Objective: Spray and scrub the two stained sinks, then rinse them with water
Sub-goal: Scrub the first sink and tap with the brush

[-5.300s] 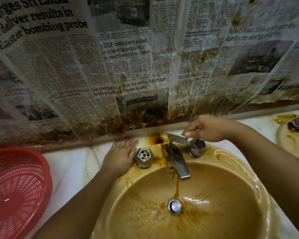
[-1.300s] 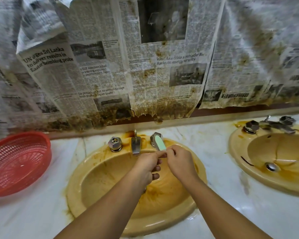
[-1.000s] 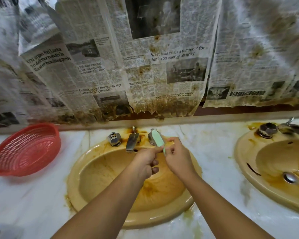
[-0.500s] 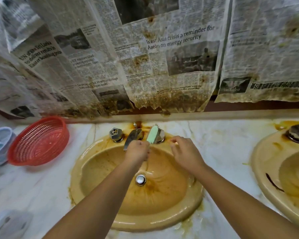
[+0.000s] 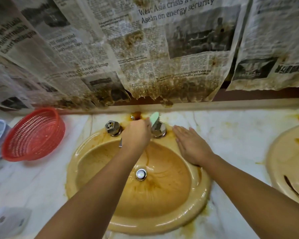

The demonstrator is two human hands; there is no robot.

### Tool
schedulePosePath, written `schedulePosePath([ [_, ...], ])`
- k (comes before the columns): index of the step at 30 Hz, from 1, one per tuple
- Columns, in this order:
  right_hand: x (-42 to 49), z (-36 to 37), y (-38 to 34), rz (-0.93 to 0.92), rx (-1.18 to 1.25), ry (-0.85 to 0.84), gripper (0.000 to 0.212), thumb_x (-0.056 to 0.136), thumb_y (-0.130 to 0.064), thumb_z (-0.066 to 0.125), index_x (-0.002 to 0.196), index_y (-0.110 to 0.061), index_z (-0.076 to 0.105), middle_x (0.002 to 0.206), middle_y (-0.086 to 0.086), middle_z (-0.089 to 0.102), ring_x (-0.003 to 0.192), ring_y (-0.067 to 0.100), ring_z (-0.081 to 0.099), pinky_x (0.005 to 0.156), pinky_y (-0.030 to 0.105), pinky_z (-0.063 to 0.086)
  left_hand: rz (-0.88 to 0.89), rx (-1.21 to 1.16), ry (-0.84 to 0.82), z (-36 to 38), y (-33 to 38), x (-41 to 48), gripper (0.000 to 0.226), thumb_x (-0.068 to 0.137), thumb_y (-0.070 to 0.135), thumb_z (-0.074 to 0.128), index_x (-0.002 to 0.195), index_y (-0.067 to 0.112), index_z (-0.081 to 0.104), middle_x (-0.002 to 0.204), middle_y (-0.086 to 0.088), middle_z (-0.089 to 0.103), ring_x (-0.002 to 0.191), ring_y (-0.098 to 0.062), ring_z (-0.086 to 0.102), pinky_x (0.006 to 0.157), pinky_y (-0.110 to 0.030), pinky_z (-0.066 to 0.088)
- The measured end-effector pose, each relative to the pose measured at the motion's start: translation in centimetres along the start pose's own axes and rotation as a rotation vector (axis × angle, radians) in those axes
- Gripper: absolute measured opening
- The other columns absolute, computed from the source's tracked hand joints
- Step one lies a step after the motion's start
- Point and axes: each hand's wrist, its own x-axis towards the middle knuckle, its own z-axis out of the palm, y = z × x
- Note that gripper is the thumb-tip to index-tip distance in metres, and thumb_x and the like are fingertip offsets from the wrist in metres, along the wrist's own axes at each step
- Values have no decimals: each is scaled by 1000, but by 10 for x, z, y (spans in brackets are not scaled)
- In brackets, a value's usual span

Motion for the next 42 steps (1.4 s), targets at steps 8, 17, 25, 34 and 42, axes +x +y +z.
schedulePosePath([
  [8,1,1,1,-17,-26,-1,57,112,-37,18,165,-19,10,171,0,17,158,14,12,129,36,3,-15,-32,-2,9,-14,-5,26,106,33,42,106,21,65,74,-1,56,69,-28,53,54,-32,36],
  [17,3,2,1,-15,-63,6,58,111,-41,17,165,-21,8,171,-3,15,158,12,10,129,36,2,76,-104,44,25,-3,-30,34,108,38,39,136,33,57,84,-7,70,79,-33,66,53,-34,39],
  [25,4,3,2,-11,-71,0,58,111,-40,16,165,-21,6,172,-3,14,158,12,10,129,37,3,62,-129,135,34,-8,-38,43,108,36,41,151,32,45,85,-9,71,76,-32,66,53,-34,40],
  [34,5,4,2,-20,-92,-5,58,111,-40,16,165,-21,6,172,-3,12,158,12,8,129,37,3,-576,-1073,41,47,13,-39,22,106,28,52,115,26,73,72,1,59,55,-20,45,45,-27,39],
  [42,5,4,1,-23,-106,8,58,111,-38,17,165,-19,7,172,-3,13,158,13,10,129,37,3,-919,-1594,-119,59,16,-42,14,103,28,61,113,21,67,65,2,32,46,-10,26,40,-22,18],
])
